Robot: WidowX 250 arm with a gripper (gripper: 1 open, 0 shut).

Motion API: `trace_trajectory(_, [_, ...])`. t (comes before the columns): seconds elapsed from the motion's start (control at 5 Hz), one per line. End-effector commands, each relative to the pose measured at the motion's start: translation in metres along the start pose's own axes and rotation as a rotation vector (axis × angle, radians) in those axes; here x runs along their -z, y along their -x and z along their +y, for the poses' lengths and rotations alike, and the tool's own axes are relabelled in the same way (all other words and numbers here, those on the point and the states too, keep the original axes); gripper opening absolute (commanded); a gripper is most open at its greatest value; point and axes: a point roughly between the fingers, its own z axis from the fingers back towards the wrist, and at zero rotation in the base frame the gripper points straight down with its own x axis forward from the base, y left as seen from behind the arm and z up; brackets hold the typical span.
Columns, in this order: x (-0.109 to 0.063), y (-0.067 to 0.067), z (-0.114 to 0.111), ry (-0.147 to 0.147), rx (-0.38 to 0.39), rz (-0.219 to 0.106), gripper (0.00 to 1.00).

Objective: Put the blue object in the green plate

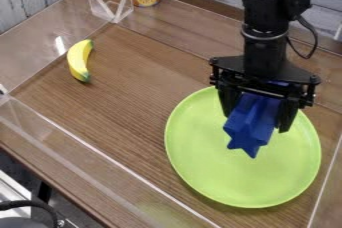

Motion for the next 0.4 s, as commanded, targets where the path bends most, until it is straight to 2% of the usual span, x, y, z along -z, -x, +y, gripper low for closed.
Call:
trace_trajectory(0.0, [-0.0128,-0.0103,-0.0030,0.014,-0.002,-0.048,1.00])
trace_trajectory(0.2, [-0.0123,-0.0100,-0.0044,0.015,-0.001,-0.047,1.00])
